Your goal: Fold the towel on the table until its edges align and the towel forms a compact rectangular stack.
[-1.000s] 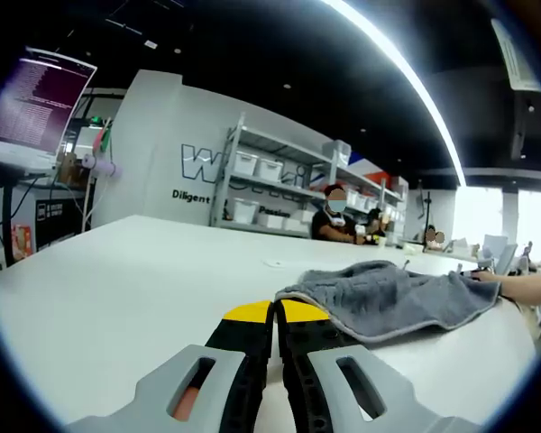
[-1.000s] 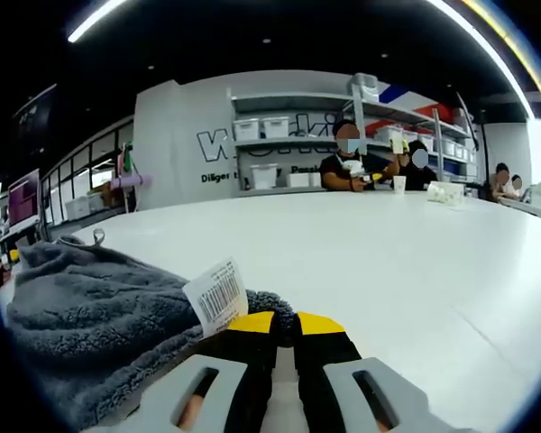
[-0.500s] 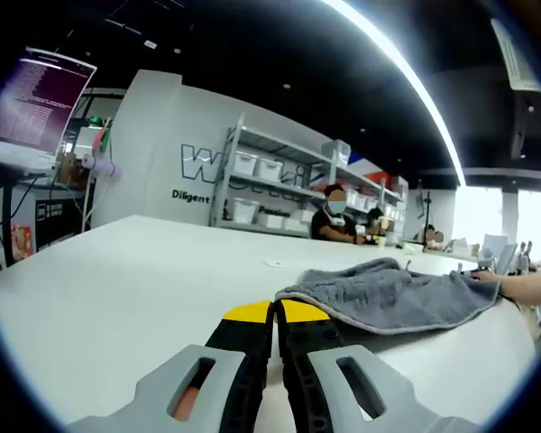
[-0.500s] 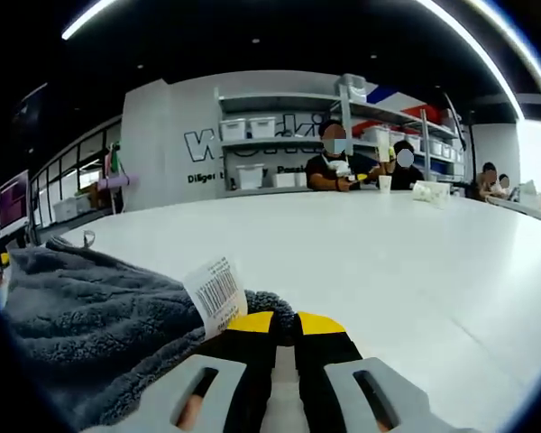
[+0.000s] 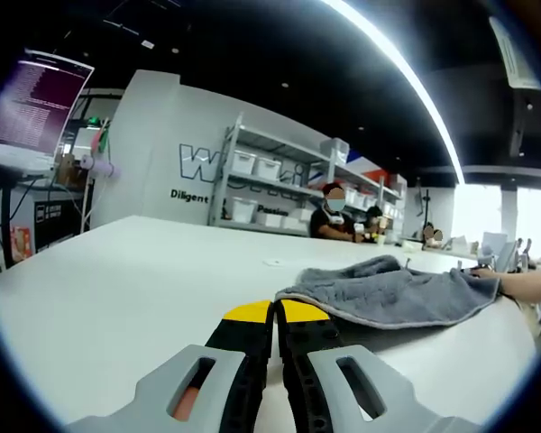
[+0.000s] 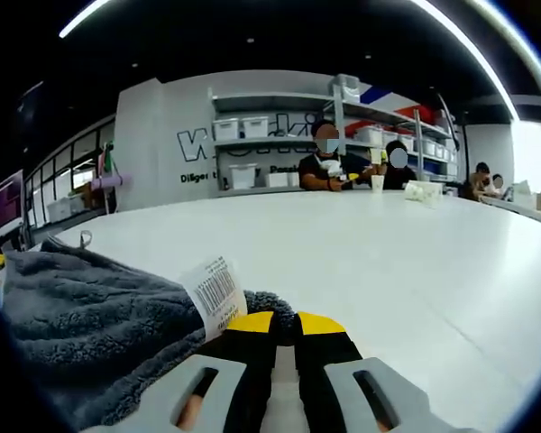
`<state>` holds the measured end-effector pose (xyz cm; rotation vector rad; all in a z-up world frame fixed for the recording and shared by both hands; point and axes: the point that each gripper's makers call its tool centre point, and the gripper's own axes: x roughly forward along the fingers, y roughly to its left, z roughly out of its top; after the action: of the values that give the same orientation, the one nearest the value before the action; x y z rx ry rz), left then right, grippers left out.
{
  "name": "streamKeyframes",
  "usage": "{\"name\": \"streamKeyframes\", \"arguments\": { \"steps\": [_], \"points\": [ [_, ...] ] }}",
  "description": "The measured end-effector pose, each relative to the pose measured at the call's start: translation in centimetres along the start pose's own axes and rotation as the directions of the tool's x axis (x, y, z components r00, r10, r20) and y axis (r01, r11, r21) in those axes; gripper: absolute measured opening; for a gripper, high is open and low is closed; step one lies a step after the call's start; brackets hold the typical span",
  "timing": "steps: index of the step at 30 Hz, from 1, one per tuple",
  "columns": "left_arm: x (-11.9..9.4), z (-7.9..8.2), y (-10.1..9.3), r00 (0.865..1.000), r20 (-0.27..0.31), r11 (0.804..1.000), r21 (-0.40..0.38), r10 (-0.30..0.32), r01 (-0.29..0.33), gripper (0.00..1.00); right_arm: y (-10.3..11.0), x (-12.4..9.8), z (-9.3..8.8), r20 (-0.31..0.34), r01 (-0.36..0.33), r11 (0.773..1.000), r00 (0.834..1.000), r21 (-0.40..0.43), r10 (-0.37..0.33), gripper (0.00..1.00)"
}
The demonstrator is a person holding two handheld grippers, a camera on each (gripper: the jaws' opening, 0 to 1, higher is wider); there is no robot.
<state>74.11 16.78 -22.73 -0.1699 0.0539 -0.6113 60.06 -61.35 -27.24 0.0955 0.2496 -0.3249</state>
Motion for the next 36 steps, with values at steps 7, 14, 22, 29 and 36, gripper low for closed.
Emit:
{"name": "streamKeyframes", "arguments": {
  "steps": [7, 14, 22, 29, 36],
  "points": [
    [0.07, -0.01, 0.15, 1.000, 0.000, 1.000, 0.000, -0.001, 0.001, 0.02, -0.10, -0.06, -0.02, -0.001, 0.006, 1.000, 1.000, -0.001, -0.006, 0.04],
    [0.16, -0.01, 0.33, 1.000, -0.001, 1.000, 0.000, -0.001, 0.001, 0.02, -0.40, -0.01, 0.02, -0.001, 0.010, 1.000, 1.000, 0.005, -0.010, 0.04],
    [0.11, 0.00, 0.19, 1.000, 0.000, 1.000, 0.000, -0.002, 0.002, 0.02, 0.21, -0.51, -0.13, -0.001, 0.009, 1.000, 1.000, 0.008, -0.009, 0.04],
    [0.06, -0.01, 0.14, 1.000, -0.001, 1.000, 0.001, -0.001, 0.001, 0.02, -0.04, -0.34, -0.06, -0.002, 0.008, 1.000, 1.000, 0.010, -0.008, 0.04],
    [0.03, -0.02, 0.10, 1.000, -0.001, 1.000, 0.000, -0.002, 0.002, 0.02, -0.04, -0.33, -0.05, -0.002, 0.008, 1.000, 1.000, 0.010, -0.008, 0.04]
  ]
}}
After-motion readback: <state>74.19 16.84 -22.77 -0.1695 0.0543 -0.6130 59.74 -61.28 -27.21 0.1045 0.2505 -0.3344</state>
